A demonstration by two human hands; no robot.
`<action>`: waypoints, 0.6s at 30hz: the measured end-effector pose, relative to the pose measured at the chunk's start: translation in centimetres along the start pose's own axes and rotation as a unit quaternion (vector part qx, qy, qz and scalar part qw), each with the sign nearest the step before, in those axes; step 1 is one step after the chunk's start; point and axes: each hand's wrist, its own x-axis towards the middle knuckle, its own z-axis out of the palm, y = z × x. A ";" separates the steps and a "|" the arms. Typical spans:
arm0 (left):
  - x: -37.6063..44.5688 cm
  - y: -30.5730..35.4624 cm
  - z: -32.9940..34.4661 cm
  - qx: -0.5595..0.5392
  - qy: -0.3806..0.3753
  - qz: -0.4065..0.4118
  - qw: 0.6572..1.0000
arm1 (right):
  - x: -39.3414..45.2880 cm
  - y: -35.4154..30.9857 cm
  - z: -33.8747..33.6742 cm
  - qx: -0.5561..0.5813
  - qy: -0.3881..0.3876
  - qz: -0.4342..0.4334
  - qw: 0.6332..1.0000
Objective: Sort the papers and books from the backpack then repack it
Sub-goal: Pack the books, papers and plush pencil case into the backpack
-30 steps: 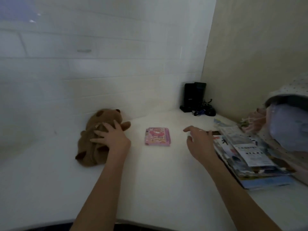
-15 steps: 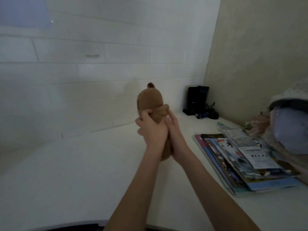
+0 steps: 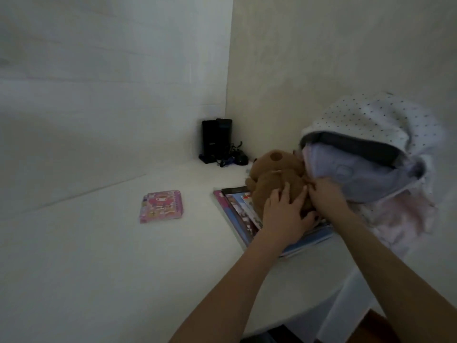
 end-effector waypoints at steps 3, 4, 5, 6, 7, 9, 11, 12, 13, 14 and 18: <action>1.4 1.6 -0.7 0.052 0.038 -0.022 0.998 | -0.6 3.2 -1.1 -0.098 0.143 -0.054 0.983; 2.0 1.8 -1.3 0.056 0.045 -0.029 0.997 | -1.0 4.5 -1.6 -0.156 0.189 -0.077 0.967; 2.7 2.0 -1.9 0.059 0.038 -0.035 0.997 | -1.4 6.0 -2.2 -0.203 0.205 -0.101 0.952; 3.3 2.0 -2.3 0.065 0.019 -0.042 0.997 | -1.7 7.6 -2.5 -0.243 0.186 -0.122 0.944; 3.9 2.0 -2.5 0.075 -0.003 -0.048 0.996 | -1.9 9.0 -2.7 -0.279 0.164 -0.132 0.937; 4.7 2.3 -2.3 0.098 -0.021 -0.054 0.993 | -2.1 10.8 -3.2 -0.313 0.157 -0.114 0.930; 5.5 3.0 -1.8 0.109 0.003 -0.064 0.992 | -1.7 10.8 -4.2 -0.326 0.214 -0.098 0.916; 5.9 3.3 -1.5 0.111 0.017 -0.069 0.991 | -1.3 10.3 -4.8 -0.330 0.239 -0.103 0.907; 6.2 3.6 -1.3 0.116 0.028 -0.070 0.990 | -0.7 9.7 -5.5 -0.337 0.247 -0.110 0.902; 6.6 3.7 -1.2 0.127 0.039 -0.063 0.989 | 0.0 9.1 -6.2 -0.351 0.262 -0.117 0.892; 8.6 4.7 -1.0 0.127 0.112 0.025 0.985 | 3.0 8.7 -8.7 -0.383 0.343 -0.222 0.828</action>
